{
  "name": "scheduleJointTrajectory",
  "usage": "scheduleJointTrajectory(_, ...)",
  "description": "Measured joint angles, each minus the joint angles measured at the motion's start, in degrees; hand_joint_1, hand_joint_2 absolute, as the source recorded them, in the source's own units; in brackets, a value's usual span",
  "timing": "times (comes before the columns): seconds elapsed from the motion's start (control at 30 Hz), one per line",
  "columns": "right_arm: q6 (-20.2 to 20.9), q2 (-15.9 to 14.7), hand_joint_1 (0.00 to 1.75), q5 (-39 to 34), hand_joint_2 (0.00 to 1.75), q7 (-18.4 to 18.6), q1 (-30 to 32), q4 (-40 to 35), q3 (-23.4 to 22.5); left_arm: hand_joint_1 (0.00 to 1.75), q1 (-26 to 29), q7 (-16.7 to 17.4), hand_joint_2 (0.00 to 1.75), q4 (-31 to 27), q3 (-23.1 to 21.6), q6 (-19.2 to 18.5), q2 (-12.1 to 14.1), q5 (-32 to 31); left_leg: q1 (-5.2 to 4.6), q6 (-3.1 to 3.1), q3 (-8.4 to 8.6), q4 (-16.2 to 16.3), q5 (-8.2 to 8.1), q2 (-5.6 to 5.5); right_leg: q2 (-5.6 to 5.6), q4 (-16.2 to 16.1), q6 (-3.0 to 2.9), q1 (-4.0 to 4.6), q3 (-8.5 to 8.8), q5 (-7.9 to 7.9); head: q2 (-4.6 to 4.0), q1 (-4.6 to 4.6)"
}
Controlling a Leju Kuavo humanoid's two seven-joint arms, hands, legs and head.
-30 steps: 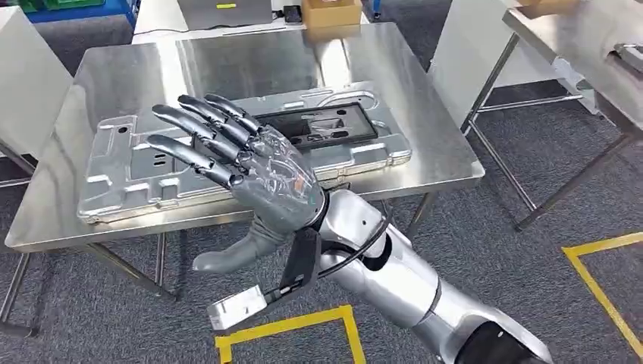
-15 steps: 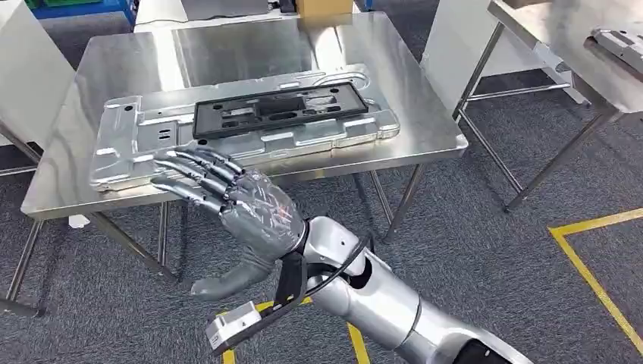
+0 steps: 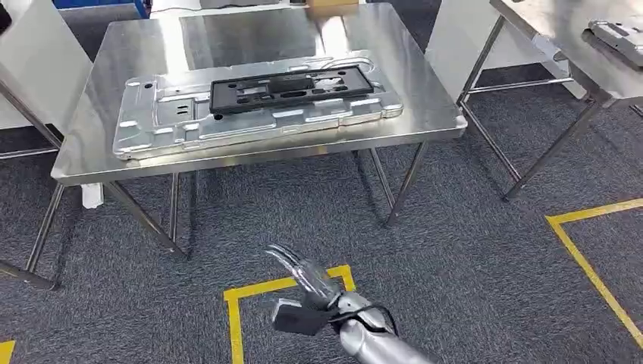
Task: Take the parts from the cabinet and place them on the table.
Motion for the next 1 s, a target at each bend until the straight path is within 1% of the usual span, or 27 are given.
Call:
scheduleJointTrajectory(0.03, -0.13, -0.42, 0.00, -1.23, 0.00, 2.26, 1.46, 3.45, -1.23, 0.00, 0.39, -0.11, 0.00, 0.02, -0.02, 0.26, 0.00, 0.20, 0.11, -0.37, 0.10, -0.36, 0.61, 0.01, 0.00, -0.05, -0.21, 0.20, -0.15, 0.45, 0.00, 0.00)
scheduleJointTrajectory(0.07, 0.56, -0.78, 0.00, -3.27, 0.00, 6.87, 3.24, 7.85, -3.20, 0.00, 1.01, -0.15, 0.00, 0.24, 0.02, 0.72, 0.07, 0.48, -0.08, -0.66, -0.09, -0.27, 0.26, -0.10, -0.17, -0.85, -0.62, -0.66, -0.88, 1.41, 0.00, 0.02)
scheduleJointTrajectory(0.1, 1.45, -1.36, 0.00, -4.66, 0.00, 11.84, 4.96, 11.08, -4.83, 0.00, 1.35, -0.06, 0.00, 0.24, 0.04, 1.12, 0.18, 0.59, 0.11, -0.77, -0.45, 0.52, -2.23, -0.09, -0.39, -0.87, -0.72, -0.78, -1.38, 2.02, 0.00, -0.07)
scheduleJointTrajectory(0.13, 1.93, -2.04, 0.00, -4.89, 0.00, 16.14, 6.72, 13.81, -6.23, 0.00, 1.84, 0.26, 0.00, 0.26, 0.04, 1.20, 0.24, 0.59, 0.15, -0.85, -0.86, 2.86, -6.13, -0.06, -0.44, -0.80, -1.16, -0.83, -2.04, 2.44, 0.00, -0.55)
scheduleJointTrajectory(0.2, 1.99, -3.67, 0.00, -4.13, 0.00, 23.26, 10.15, 18.40, -8.10, 0.00, 2.42, 1.07, 0.00, 0.33, 0.04, 1.42, 0.35, 0.26, 0.28, -1.11, -1.76, 11.22, -13.42, -0.07, -0.73, -0.70, -1.41, -0.78, -3.60, 3.69, 0.00, -0.96)
scheduleJointTrajectory(0.23, 2.03, -4.26, 0.00, -4.08, 0.00, 26.17, 11.25, 20.02, -8.34, 0.00, 2.44, 1.22, 0.00, 0.35, 0.04, 1.57, 0.46, 0.26, 0.32, -1.27, -1.94, 14.99, -14.30, -0.07, -0.75, -0.49, -1.41, -0.80, -4.60, 4.36, 0.00, -1.02)
scheduleJointTrajectory(0.27, 2.21, -4.59, 0.00, -4.26, 0.00, 26.73, 12.25, 20.88, -8.54, 0.00, 2.43, 1.20, 0.00, 0.35, 0.04, 1.68, 0.52, 0.28, 0.44, -1.44, -1.58, 17.47, -13.22, -0.06, -0.75, -0.23, -1.36, -0.87, -5.78, 4.98, 0.00, -1.01)
scheduleJointTrajectory(0.3, 3.33, -5.23, 0.00, -5.11, 0.00, 26.55, 12.98, 22.28, -9.40, 0.00, 2.44, 1.09, 0.00, 0.37, 0.07, 1.86, 0.61, 0.81, 0.65, -1.67, -0.35, 17.59, -10.83, -0.07, -0.75, 0.15, -1.17, -1.01, -7.05, 5.56, 0.00, -1.05)
scheduleJointTrajectory(0.33, 3.83, -5.44, 0.00, -5.55, 0.00, 26.27, 13.35, 22.89, -9.93, 0.00, 2.45, 0.96, 0.00, 0.37, 0.13, 1.92, 0.65, 1.11, 0.82, -1.85, 1.26, 16.13, -8.78, -0.07, -0.73, 0.54, -0.98, -1.23, -7.73, 5.98, 0.00, -1.09)
scheduleJointTrajectory(0.37, 3.91, -5.60, 0.00, -5.75, 0.00, 26.04, 13.68, 23.46, -10.33, 0.00, 2.41, 0.90, 0.00, 0.37, 0.22, 1.99, 0.83, 1.29, 1.10, -2.19, 4.74, 11.79, -6.71, -0.07, -0.68, 1.31, -0.56, -1.55, -9.14, 6.50, 0.00, -1.09)
scheduleJointTrajectory(0.4, 3.87, -5.72, 0.00, -5.98, 0.00, 25.89, 13.87, 24.18, -10.86, 0.00, 2.35, 0.85, 0.00, 0.37, 0.24, 2.07, 0.83, 1.33, 1.51, -2.63, 8.53, 6.48, -6.80, -0.11, -0.59, 2.23, -0.15, -1.66, -10.10, 6.82, 0.00, -1.18)
scheduleJointTrajectory(0.43, 3.72, -6.06, 0.00, -6.09, 0.00, 25.89, 14.08, 24.62, -11.10, 0.00, 2.26, 1.01, 0.00, 0.37, 0.22, 2.08, 0.81, 1.33, 1.28, -3.39, 11.22, 1.89, -10.25, -0.27, -0.54, 2.96, 0.29, -1.41, -10.89, 7.09, 0.00, -1.40)
scheduleJointTrajectory(0.47, 3.63, -6.05, 0.00, -6.16, 0.00, 26.00, 14.23, 24.90, -11.27, 0.00, 2.27, 1.16, 0.00, 0.37, 0.20, 2.12, 0.81, 1.16, 1.08, -2.31, 12.71, -0.80, -11.72, -0.56, -0.54, 3.37, 0.56, -1.31, -11.14, 7.38, 0.00, -1.46)
scheduleJointTrajectory(0.53, 2.53, -6.03, 0.00, -6.47, 0.00, 26.55, 14.23, 25.58, -11.80, 0.00, 2.55, 2.17, 0.00, 0.42, 0.15, 2.01, 0.83, 0.26, 0.77, -1.37, 11.80, -0.32, -11.57, -0.70, -0.55, 3.33, 0.94, -1.12, -11.19, 8.86, 0.00, -0.98)
scheduleJointTrajectory(0.57, 1.83, -6.01, 0.00, -6.60, 0.00, 26.70, 14.30, 25.86, -12.17, 0.00, 2.74, 2.52, 0.00, 0.44, 0.11, 1.90, 0.81, -0.13, 0.47, -0.74, 11.40, -0.05, -11.17, -0.64, -0.55, 3.14, 1.20, -1.38, -11.28, 9.42, 0.00, -0.96)
scheduleJointTrajectory(0.6, 1.03, -6.01, 0.00, -6.55, 0.00, 26.26, 14.47, 26.30, -12.43, 0.00, 2.85, 2.60, 0.00, 0.63, 0.02, 1.75, 0.70, -0.44, 0.77, 0.19, 10.62, -0.15, -10.43, -0.23, -0.50, 3.36, 1.63, -1.61, -11.69, 9.01, 0.00, -0.98)
scheduleJointTrajectory(0.67, -0.13, -5.55, 0.00, -6.03, 0.00, 24.71, 14.54, 26.50, -12.45, 0.00, 2.71, 2.60, 0.00, 0.66, 0.00, 1.55, 0.59, -0.53, 0.56, 1.09, 9.01, -0.04, -9.02, -0.02, -0.31, 7.61, 1.81, -1.61, -12.78, 1.82, 0.00, -0.63)
scheduleJointTrajectory(0.7, -0.90, -5.24, 0.00, -5.63, 0.00, 23.57, 14.42, 26.52, -12.45, 0.00, 2.70, 2.58, 0.00, 0.66, -0.04, 1.44, 0.46, -0.59, 0.44, 1.25, 7.99, -0.02, -8.25, 0.12, -0.29, 11.83, 1.83, -1.61, -13.57, -1.80, 0.00, -0.33)
scheduleJointTrajectory(0.73, -1.27, -4.98, 0.00, -5.35, 0.00, 22.61, 14.25, 26.52, -12.45, 0.00, 2.69, 2.60, 0.00, 0.66, -0.11, 1.31, 0.42, -0.68, 0.36, 1.31, 7.08, 0.02, -7.57, 0.28, -0.29, 15.62, 1.84, -1.61, -14.07, -4.05, 0.00, -0.31)
scheduleJointTrajectory(0.77, -1.53, -4.72, 0.00, -5.00, 0.00, 21.93, 14.07, 26.52, -12.43, 0.00, 2.67, 2.62, 0.00, 0.66, -0.20, 1.20, 0.39, -0.81, 0.26, 1.35, 6.07, 0.07, -6.86, 0.39, -0.29, 18.81, 1.79, -1.61, -14.16, -4.73, 0.00, -0.20)
scheduleJointTrajectory(0.8, -1.55, -4.41, 0.00, -4.76, 0.00, 21.56, 13.85, 26.52, -12.43, 0.00, 2.65, 2.65, 0.00, 0.66, -0.26, 1.14, 0.37, -1.01, 0.19, 1.35, 5.05, 0.13, -6.16, 0.53, -0.29, 20.36, 1.79, -1.61, -13.59, -3.75, 0.00, -0.09)
scheduleJointTrajectory(0.83, -1.55, -4.26, 0.00, -4.48, 0.00, 21.41, 13.58, 26.52, -12.43, 0.00, 2.57, 2.67, 0.00, 0.66, -0.31, 1.07, 0.35, -1.12, 0.09, 1.31, 3.78, 0.23, -5.25, 0.60, -0.28, 19.59, 1.73, -1.56, -11.72, -0.94, 0.00, -0.04)
scheduleJointTrajectory(0.87, -1.55, -4.11, 0.00, -4.11, 0.00, 21.52, 13.30, 26.52, -12.43, 0.00, 2.47, 2.69, 0.00, 0.66, -0.41, 0.98, 0.26, -1.18, 0.04, 1.24, 2.82, 0.29, -4.56, 0.58, -0.28, 16.95, 1.52, -1.51, -9.21, 1.22, 0.00, 0.00)
scheduleJointTrajectory(0.9, -1.55, -4.04, 0.00, -3.82, 0.00, 21.87, 12.95, 26.52, -12.41, 0.00, 2.36, 2.71, 0.00, 0.66, -0.57, 0.89, 0.15, -1.25, 0.02, 1.11, 2.05, 0.31, -3.87, 0.49, -0.23, 12.64, 1.19, -1.39, -5.73, 2.15, 0.00, 0.07)
scheduleJointTrajectory(0.93, -1.55, -4.04, 0.00, -3.60, 0.00, 22.29, 12.53, 26.52, -12.41, 0.00, 2.26, 2.73, 0.00, 0.63, -0.77, 0.79, 0.11, -1.33, 0.03, 0.91, 1.65, 0.33, -3.26, 0.41, -0.04, 7.60, 0.88, -1.27, -1.74, 1.35, 0.00, 0.09)
scheduleJointTrajectory(0.97, -1.53, -4.04, 0.00, -3.41, 0.00, 22.63, 12.03, 26.52, -12.41, 0.00, 2.25, 2.75, 0.00, 0.63, -0.96, 0.65, -0.04, -1.42, -0.23, 0.53, 1.29, 0.47, -2.76, 0.34, 0.10, 0.64, 0.56, -0.73, 2.70, -0.77, 0.00, 0.32)
scheduleJointTrajectory(1.0, -1.48, -4.04, 0.00, -3.21, 0.00, 23.16, 11.78, 26.56, -12.41, 0.00, 2.22, 2.82, 0.00, 0.63, -1.05, 0.59, -0.07, -1.45, -0.16, 0.17, 1.13, 0.31, -1.98, 0.44, 0.16, -1.36, 0.59, -0.74, 3.32, -1.80, 0.00, 0.18)
